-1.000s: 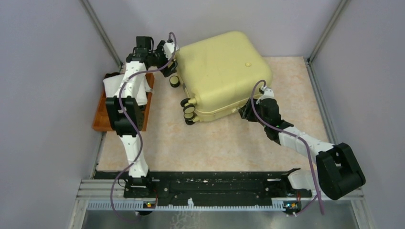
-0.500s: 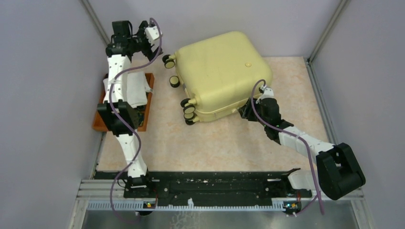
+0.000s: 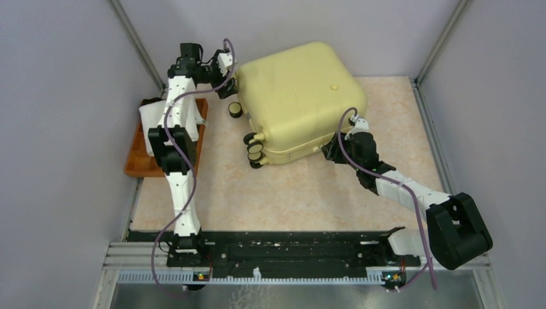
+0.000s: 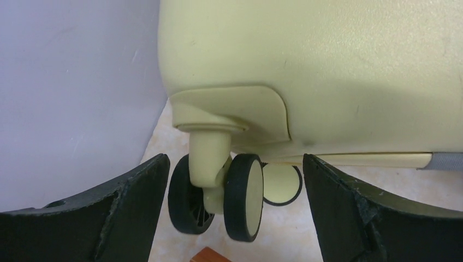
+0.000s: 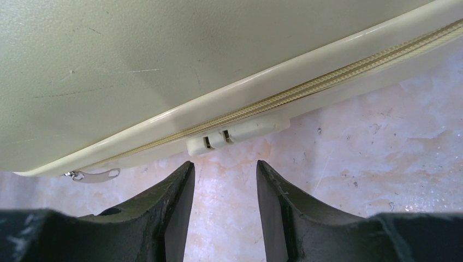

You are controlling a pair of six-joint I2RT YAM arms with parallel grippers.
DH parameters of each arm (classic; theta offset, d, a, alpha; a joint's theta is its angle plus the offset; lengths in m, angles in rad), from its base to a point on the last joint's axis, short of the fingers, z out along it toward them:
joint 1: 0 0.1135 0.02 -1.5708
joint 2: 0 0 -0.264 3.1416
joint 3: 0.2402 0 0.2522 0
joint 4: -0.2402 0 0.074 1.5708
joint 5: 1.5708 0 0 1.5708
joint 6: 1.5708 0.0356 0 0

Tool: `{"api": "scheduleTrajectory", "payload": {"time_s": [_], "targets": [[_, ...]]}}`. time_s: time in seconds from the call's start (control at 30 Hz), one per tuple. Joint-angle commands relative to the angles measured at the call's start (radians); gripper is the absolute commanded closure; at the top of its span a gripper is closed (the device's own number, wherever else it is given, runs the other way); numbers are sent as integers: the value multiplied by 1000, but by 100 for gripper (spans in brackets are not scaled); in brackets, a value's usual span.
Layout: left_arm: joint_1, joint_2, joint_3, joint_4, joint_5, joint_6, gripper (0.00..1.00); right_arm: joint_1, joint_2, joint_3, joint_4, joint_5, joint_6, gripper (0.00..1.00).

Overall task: Pack the luggage
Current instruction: Zip the luggage at the center of the board.

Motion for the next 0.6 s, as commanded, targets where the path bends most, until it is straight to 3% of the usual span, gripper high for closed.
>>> {"api": "scheduleTrajectory", "payload": {"time_s": [0.0, 0.2, 0.4, 0.57], "targets": [[-11, 24, -30, 96, 15, 18, 5, -6, 0, -9, 37, -1, -7, 55], [-10, 10, -95, 163, 24, 23, 38, -14, 70, 35, 53, 0, -23, 55], [-11, -129, -279, 184, 41, 57, 89, -77, 160, 113, 89, -92, -84, 55], [-11, -247, -398, 48, -6, 101, 100, -125, 208, 153, 138, -148, -163, 54]]}}
